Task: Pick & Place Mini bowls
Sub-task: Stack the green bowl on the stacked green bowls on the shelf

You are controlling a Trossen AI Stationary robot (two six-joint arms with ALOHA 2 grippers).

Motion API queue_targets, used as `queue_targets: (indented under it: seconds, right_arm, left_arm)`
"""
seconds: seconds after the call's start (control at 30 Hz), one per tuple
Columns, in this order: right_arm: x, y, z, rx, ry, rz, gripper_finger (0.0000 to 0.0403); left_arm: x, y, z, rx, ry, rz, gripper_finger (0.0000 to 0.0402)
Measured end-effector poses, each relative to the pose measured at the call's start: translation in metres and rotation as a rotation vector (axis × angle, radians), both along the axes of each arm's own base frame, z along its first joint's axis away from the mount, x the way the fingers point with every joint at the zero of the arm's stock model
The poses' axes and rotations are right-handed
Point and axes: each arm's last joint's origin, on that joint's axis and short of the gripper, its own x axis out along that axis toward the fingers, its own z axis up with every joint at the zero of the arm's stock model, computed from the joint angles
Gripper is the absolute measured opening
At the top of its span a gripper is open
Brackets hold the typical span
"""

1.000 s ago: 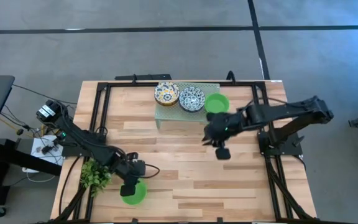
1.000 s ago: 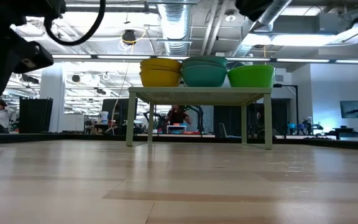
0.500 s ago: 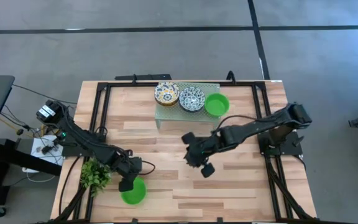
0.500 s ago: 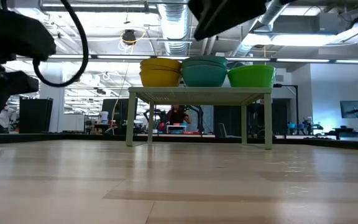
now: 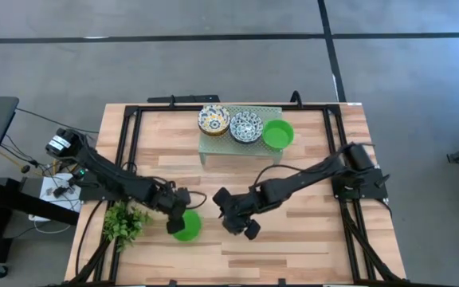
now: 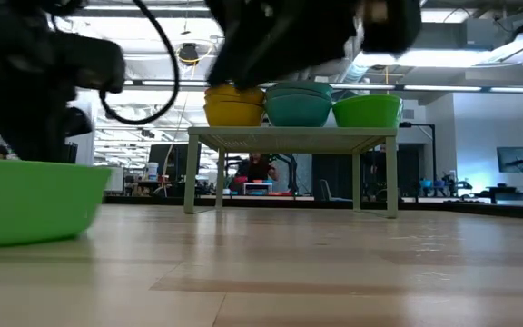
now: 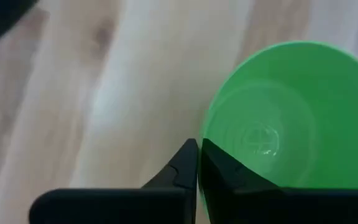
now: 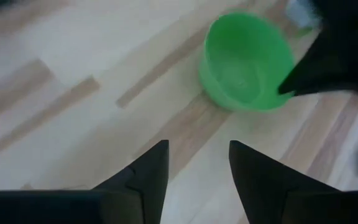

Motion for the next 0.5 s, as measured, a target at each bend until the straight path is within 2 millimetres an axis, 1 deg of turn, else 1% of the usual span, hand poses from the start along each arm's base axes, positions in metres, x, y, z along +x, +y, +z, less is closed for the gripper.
queue_targets:
  seconds: [0.07,0.23,0.37,0.5]
  right_arm:
    - [0.005,-0.001,-0.009,-0.008,0.017,-0.005,0.0167]
    - [0.017,-0.002,-0.019,-0.014,-0.04,0.0,0.0167]
    - [0.017,-0.003,-0.025,-0.106,-0.036,0.029,0.0167]
    - [0.017,-0.004,-0.026,-0.136,-0.039,0.028,0.0166]
  left_arm:
    - [0.006,0.007,0.001,-0.011,-0.019,0.042,0.0012]
    - [0.025,0.028,0.006,-0.102,-0.114,0.225,0.001]
    - [0.036,0.044,0.009,-0.199,-0.154,0.276,0.001]
    - [0.04,0.056,0.01,-0.222,-0.167,0.314,0.001]
